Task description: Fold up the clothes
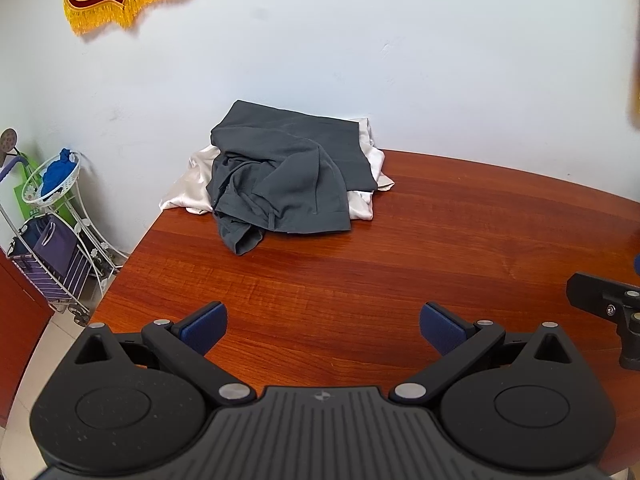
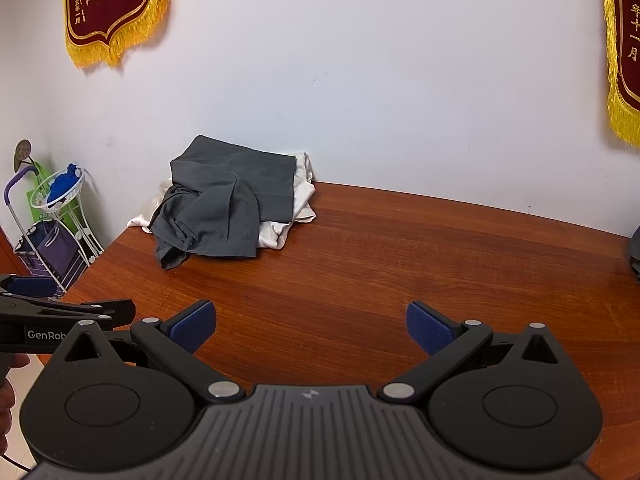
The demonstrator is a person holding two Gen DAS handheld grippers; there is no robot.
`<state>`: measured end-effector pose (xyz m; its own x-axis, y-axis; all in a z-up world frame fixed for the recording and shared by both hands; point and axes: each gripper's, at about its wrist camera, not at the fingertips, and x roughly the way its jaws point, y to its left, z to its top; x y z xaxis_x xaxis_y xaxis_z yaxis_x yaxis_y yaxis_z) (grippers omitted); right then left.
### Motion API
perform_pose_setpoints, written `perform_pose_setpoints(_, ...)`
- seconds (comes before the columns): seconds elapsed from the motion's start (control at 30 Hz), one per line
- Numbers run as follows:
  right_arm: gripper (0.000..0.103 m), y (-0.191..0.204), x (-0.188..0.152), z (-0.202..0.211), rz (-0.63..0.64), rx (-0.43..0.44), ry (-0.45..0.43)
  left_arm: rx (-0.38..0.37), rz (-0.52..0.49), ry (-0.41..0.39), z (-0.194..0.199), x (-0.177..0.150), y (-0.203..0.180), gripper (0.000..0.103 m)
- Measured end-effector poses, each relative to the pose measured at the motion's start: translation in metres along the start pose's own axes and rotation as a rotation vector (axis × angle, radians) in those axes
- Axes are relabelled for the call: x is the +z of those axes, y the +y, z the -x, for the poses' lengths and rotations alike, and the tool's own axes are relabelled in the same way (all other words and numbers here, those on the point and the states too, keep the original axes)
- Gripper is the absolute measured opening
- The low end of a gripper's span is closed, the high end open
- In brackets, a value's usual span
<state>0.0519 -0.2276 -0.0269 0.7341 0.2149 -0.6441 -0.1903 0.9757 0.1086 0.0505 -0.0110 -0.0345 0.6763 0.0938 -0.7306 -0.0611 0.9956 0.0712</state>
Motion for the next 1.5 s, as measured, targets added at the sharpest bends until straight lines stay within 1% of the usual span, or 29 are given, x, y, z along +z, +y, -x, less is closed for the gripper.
perform_pose_setpoints(0.27, 0.103, -0.007, -0.002, -0.003, -0.001, 0.004, 0.013, 0.027, -0.039, -0.007, 0.000, -0.003, -0.009, 0.103)
perform_pose_setpoints(0.4, 0.103, -0.012, -0.005, -0.003, 0.000, 0.013, 0.027, 0.028, -0.029, 0.004, -0.002, -0.004, -0.010, 0.103)
perform_pose_setpoints(0.6, 0.103, -0.017, -0.009, -0.006, 0.002, 0.017, 0.038, 0.056, -0.033, 0.016, -0.005, -0.007, -0.011, 0.103)
perform_pose_setpoints(0.77, 0.103, -0.021, -0.012, -0.012, 0.003, 0.033, 0.055, 0.051, -0.030, 0.026, -0.011, -0.006, -0.002, 0.103)
perform_pose_setpoints(0.87, 0.103, -0.020, -0.012, -0.020, 0.007, 0.029, 0.073, 0.040, -0.016, 0.037, -0.024, -0.003, 0.015, 0.103)
perform_pose_setpoints(0.97, 0.103, -0.016, -0.013, -0.027, 0.008, 0.024, 0.072, 0.022, -0.002, 0.042, -0.036, 0.001, 0.033, 0.103)
perform_pose_setpoints(1.03, 0.103, -0.008, -0.012, -0.039, 0.014, 0.017, 0.077, 0.018, -0.006, 0.039, -0.045, 0.003, 0.044, 0.103)
perform_pose_setpoints(1.17, 0.103, 0.013, -0.006, -0.067, 0.021, 0.008, 0.077, 0.002, -0.016, 0.039, -0.066, 0.008, 0.072, 0.103)
perform_pose_setpoints(1.23, 0.103, 0.025, -0.002, -0.081, 0.023, 0.007, 0.073, -0.018, -0.020, 0.055, -0.084, 0.012, 0.095, 0.103)
perform_pose_setpoints(1.27, 0.103, 0.031, 0.000, -0.089, 0.023, 0.006, 0.069, -0.020, -0.021, 0.056, -0.087, 0.013, 0.099, 0.103)
perform_pose_setpoints(1.33, 0.103, 0.041, 0.004, -0.103, 0.028, 0.006, 0.063, -0.035, -0.029, 0.066, -0.106, 0.017, 0.120, 0.103)
perform_pose_setpoints(1.5, 0.103, 0.075, 0.014, -0.154, 0.062, -0.001, 0.063, -0.069, -0.039, 0.091, -0.150, 0.023, 0.154, 0.103)
